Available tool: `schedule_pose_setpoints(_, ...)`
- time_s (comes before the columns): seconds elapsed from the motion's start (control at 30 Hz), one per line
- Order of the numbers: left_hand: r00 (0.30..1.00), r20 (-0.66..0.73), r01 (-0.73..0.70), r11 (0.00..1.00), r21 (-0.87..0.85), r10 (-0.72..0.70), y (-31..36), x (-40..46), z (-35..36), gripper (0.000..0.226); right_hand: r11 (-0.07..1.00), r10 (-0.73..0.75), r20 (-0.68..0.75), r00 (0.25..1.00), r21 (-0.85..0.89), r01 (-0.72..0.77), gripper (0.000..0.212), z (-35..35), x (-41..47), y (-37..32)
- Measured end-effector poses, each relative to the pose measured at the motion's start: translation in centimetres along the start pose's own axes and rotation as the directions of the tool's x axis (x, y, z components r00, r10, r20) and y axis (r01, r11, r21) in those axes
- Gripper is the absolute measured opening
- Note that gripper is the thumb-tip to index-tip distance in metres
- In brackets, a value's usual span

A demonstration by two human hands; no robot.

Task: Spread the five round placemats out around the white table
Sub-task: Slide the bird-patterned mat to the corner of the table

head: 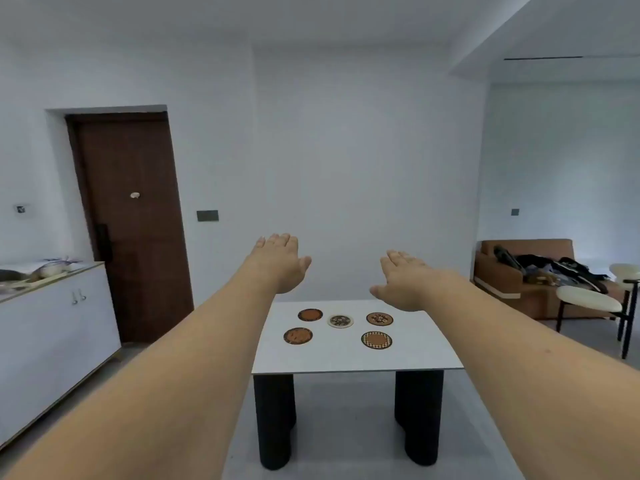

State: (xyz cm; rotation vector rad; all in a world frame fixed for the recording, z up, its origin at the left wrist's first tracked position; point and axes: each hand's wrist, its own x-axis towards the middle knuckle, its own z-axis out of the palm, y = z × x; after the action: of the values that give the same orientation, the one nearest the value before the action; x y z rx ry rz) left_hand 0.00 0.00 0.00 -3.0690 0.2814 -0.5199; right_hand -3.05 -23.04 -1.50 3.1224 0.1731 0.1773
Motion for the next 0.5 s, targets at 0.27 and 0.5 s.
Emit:
schedule_pose_setpoints(0.27,1.000,-0.006,-0.014,1.000,-0.017,0.014,3.0,6.0,2.3,0.062,1.000,-0.003,0.005,1.000,0.003,0.003,0.071,0.5,5.5,5.3)
schedule_pose_setpoints(0.5,1.000,0.024,0.013,1.000,-0.015,-0.012,6.0,12.2,5.7,0.062,0.999,-0.034,0.006,0.999,0.003,0.034,0.069,2.7,11.6,10.5)
